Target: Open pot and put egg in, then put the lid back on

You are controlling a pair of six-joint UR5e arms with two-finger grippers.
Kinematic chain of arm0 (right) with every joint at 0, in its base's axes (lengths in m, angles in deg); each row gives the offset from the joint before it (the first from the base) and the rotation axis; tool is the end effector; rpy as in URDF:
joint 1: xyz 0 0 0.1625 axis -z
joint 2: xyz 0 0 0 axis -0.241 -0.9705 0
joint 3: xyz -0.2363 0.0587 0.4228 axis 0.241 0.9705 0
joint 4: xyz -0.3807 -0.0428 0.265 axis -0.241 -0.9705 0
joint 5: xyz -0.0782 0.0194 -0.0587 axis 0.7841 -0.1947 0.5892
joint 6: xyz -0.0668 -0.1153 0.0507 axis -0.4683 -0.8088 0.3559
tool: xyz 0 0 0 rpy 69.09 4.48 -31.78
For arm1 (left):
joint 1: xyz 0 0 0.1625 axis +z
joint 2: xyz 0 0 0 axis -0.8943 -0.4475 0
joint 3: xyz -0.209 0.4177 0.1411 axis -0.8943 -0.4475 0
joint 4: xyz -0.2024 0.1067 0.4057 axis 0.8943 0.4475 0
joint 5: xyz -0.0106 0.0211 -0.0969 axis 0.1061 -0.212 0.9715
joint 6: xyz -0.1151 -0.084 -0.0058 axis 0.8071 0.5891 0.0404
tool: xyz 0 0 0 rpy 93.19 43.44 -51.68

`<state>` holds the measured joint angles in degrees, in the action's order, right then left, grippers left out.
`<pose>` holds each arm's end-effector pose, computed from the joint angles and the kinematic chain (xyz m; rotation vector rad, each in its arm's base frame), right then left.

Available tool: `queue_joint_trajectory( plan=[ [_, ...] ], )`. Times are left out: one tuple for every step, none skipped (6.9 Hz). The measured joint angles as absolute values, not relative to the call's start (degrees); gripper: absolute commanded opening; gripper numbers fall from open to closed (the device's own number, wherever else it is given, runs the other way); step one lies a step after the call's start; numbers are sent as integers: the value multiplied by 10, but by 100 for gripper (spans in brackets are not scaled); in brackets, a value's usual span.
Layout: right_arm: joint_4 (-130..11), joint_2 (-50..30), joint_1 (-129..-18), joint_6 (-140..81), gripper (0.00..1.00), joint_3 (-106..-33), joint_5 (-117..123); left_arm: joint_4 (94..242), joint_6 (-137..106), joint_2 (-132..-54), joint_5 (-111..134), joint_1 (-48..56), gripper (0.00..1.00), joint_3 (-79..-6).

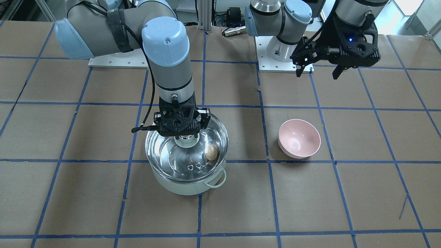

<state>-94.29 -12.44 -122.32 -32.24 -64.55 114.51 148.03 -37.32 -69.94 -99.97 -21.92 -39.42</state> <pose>0.3480 -0.6122 0.3760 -0.1232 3.0791 -0.1452 -0.0907 -0.5229 0.5461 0.0739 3.1399 0.0305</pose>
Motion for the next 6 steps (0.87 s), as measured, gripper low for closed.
queue_joint_trajectory(
  plan=[
    [-945, -123, -1223, -323, 68, -646, 1147, 1480, -373, -699, -1000, -219, 100, -394],
    [-947, -122, -1223, -322, 71, -646, 1148, 1480, -373, -699, -1000, -219, 100, -394],
    [-947, -122, -1223, -322, 72, -647, 1149, 1480, -373, -699, -1000, -219, 100, -394],
    [-947, -122, -1223, -321, 73, -646, 1149, 1480, -373, -699, -1000, -219, 100, -394],
    [-947, -123, -1221, -322, 76, -642, 1150, 1480, -373, -699, -1000, -219, 100, -394],
    [-942, -131, -1209, -327, 78, -636, 1159, 1480, -372, -699, -1000, -219, 100, -394]
  ],
)
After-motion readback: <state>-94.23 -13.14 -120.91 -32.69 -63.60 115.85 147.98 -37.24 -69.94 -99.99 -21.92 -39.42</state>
